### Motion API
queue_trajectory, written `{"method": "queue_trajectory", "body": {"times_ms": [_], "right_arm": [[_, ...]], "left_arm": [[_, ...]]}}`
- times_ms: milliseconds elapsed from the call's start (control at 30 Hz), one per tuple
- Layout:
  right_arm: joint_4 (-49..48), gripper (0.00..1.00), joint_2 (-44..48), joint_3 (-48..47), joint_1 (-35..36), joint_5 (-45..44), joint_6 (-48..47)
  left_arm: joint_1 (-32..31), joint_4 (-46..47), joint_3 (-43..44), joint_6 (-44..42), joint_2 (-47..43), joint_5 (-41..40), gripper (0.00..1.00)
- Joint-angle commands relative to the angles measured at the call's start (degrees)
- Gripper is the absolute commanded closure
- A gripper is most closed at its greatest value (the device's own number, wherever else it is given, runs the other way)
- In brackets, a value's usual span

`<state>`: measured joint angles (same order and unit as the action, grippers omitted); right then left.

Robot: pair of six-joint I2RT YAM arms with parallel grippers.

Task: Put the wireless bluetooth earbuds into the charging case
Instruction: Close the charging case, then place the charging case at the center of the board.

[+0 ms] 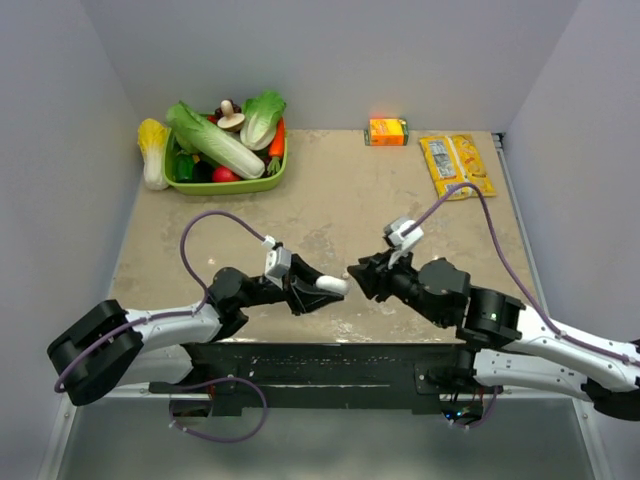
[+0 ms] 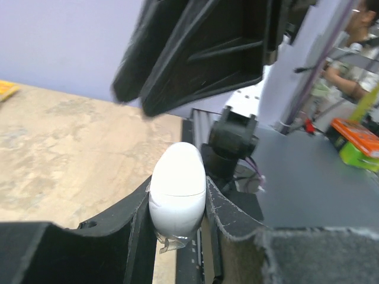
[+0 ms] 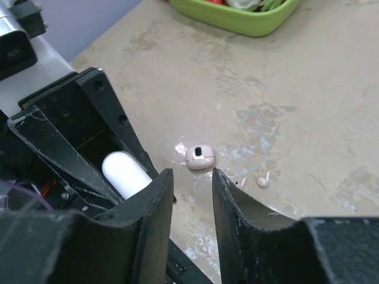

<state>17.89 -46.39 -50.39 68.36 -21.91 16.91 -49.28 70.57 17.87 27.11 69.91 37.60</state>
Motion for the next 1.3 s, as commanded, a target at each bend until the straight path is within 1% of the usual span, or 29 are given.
{"method": "queue_trajectory", "body": {"times_ms": [0, 33, 67, 133, 167, 200, 233, 267, 300, 333, 367, 400, 467, 500, 567, 600, 667, 700, 733, 800, 833, 1000, 1033, 1100, 1133, 1233, 1267], "right_arm": [[-5.2, 0.63, 9.3, 4.0, -0.1, -13.0, 4.0], [-5.8, 0.63, 9.6, 5.8, -0.1, -13.6, 4.6], [-5.8, 0.62, 9.4, 6.4, -0.1, -13.9, 5.1], [-5.7, 0.62, 7.0, 7.7, -0.1, -14.6, 6.6], [-5.5, 0.62, 5.9, 8.0, -0.1, -14.7, 7.3], [-5.5, 0.63, 3.8, 8.6, -0.1, -14.6, 9.0], [-6.2, 0.63, 2.8, 9.2, 0.0, -14.3, 9.5], [-6.6, 0.63, 1.9, 9.6, -0.1, -14.0, 9.8], [-7.0, 0.63, 1.0, 10.6, -0.1, -13.3, 10.6], [-8.1, 0.63, -0.4, 11.0, -0.1, -12.2, 10.8], [-8.7, 0.63, -1.2, 11.5, -0.1, -11.5, 11.0], [-9.1, 0.63, -1.7, 12.2, 0.0, -11.2, 11.4], [-9.5, 0.63, -2.4, 12.7, -0.1, -10.7, 12.2], [-9.7, 0.63, -2.4, 13.1, -0.1, -10.7, 12.8], [-10.5, 0.62, -1.3, 13.7, -0.1, -9.7, 13.0], [-10.8, 0.62, -1.0, 14.3, -0.1, -9.2, 13.0], [-10.9, 0.61, -0.2, 14.7, -0.1, -8.6, 12.9], [-10.5, 0.61, 0.1, 14.9, -0.1, -8.4, 13.2], [-9.5, 0.60, 0.2, 14.9, -0.1, -8.2, 13.4], [-8.4, 0.60, 0.8, 14.7, -0.1, -8.3, 13.8], [-7.6, 0.60, 1.1, 14.6, -0.1, -8.4, 13.8], [-7.3, 0.59, 2.1, 14.7, -0.1, -8.9, 13.2], [-7.4, 0.59, 1.9, 14.6, -0.1, -8.8, 13.1], [-7.5, 0.59, 1.4, 14.3, -0.1, -8.8, 12.5], [-7.4, 0.59, 0.8, 14.1, 0.0, -8.9, 12.4], [-6.9, 0.59, 0.2, 13.7, -0.1, -9.1, 12.2], [-6.7, 0.59, 0.2, 13.7, -0.1, -9.2, 12.3]], "left_arm": [[-0.2, -5.1, -1.1, -4.5, -4.2, -18.8, 1.00], [0.0, -7.0, -0.8, -4.1, -5.0, -23.4, 1.00], [0.3, -9.1, 0.7, -3.7, -5.0, -30.8, 1.00], [1.4, -16.7, 3.5, -1.4, -3.0, -37.0, 1.00], [1.9, -19.9, 7.3, -0.2, -1.7, -41.7, 1.00], [3.2, -25.9, 9.4, 2.7, 1.2, -43.3, 1.00], [4.0, -28.8, 13.6, 4.2, 2.8, -44.6, 1.00], [5.0, -33.2, 15.4, 5.6, 4.6, -45.2, 1.00], [7.2, -35.5, 17.4, 9.0, 8.2, -44.4, 1.00], [8.7, -36.5, 20.5, 10.3, 10.3, -42.1, 1.00], [9.8, -35.9, 21.7, 11.3, 12.3, -37.9, 1.00], [11.1, -35.3, 22.6, 12.4, 16.3, -35.3, 1.00], [11.9, -34.9, 26.4, 12.7, 20.5, -32.2, 1.00], [12.4, -35.0, 28.1, 12.2, 24.9, -30.9, 1.00], [13.1, -34.9, 32.9, 11.9, 29.2, -27.4, 1.00], [13.4, -35.0, 34.5, 11.4, 33.2, -26.5, 1.00], [13.5, -36.2, 39.2, 10.9, 37.0, -25.0, 1.00], [13.8, -36.8, 40.8, 10.3, 40.8, -24.6, 1.00], [13.8, -37.6, 43.9, 10.1, 42.5, -24.2, 1.00], [13.9, -39.6, 46.5, 9.9, 46.8, -23.6, 1.00], [13.9, -40.1, 47.9, 10.1, 47.9, -24.0, 1.00], [14.6, -40.5, 49.6, 10.1, 52.0, -23.8, 0.99], [14.7, -40.7, 49.9, 10.2, 52.4, -23.7, 0.91], [15.3, -40.9, 49.8, 10.9, 53.3, -23.5, 0.80], [15.4, -41.0, 49.6, 11.0, 53.5, -23.5, 0.72], [16.3, -40.5, 48.1, 11.6, 53.2, -23.2, 0.59], [16.4, -40.5, 47.5, 11.6, 52.3, -23.5, 0.56]]}}
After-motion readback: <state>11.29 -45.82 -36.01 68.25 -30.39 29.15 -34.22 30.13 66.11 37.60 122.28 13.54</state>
